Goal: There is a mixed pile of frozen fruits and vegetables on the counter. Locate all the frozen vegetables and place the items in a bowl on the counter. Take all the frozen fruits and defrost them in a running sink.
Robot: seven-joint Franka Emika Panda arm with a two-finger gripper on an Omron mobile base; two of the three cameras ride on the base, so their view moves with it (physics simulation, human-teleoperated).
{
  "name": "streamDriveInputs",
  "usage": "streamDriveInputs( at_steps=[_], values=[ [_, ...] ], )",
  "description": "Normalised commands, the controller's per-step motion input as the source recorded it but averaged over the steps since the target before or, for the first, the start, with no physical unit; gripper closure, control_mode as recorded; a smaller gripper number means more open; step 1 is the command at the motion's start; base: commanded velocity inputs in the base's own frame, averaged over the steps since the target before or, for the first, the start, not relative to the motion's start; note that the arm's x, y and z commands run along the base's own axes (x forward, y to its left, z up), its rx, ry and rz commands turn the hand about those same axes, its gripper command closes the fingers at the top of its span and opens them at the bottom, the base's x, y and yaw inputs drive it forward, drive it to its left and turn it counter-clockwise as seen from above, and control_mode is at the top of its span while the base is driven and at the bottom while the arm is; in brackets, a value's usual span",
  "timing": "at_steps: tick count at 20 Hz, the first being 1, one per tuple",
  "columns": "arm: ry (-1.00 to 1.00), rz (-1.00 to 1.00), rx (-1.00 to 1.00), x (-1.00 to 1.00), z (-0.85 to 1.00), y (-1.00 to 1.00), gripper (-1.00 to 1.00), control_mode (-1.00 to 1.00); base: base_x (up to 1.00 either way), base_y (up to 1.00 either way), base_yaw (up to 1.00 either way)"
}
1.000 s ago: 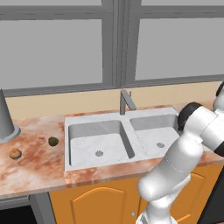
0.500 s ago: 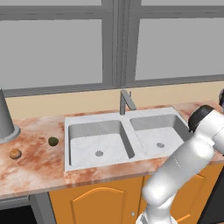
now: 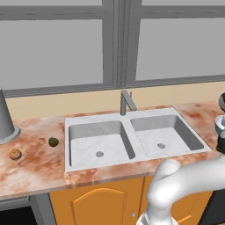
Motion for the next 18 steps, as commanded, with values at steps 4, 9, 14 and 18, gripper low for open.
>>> streamDriveInputs(
  at_steps=[4, 9, 14, 18],
  values=[
    [0.03, 0.0, 0.04, -0.03, -0.08, -0.2, -1.0, -1.0, 0.0, 0.0, 0.0],
    [-0.01, 0.0, 0.08, -0.01, 0.19, -0.24, -1.0, -1.0, 0.0, 0.0, 0.0],
    [0.01, -0.01, -0.01, 0.04, 0.2, 0.18, -1.0, -1.0, 0.0, 0.0, 0.0],
    [0.06, -0.03, -0.07, -0.07, 0.78, 0.58, -1.0, -1.0, 0.0, 0.0, 0.0]
  ],
)
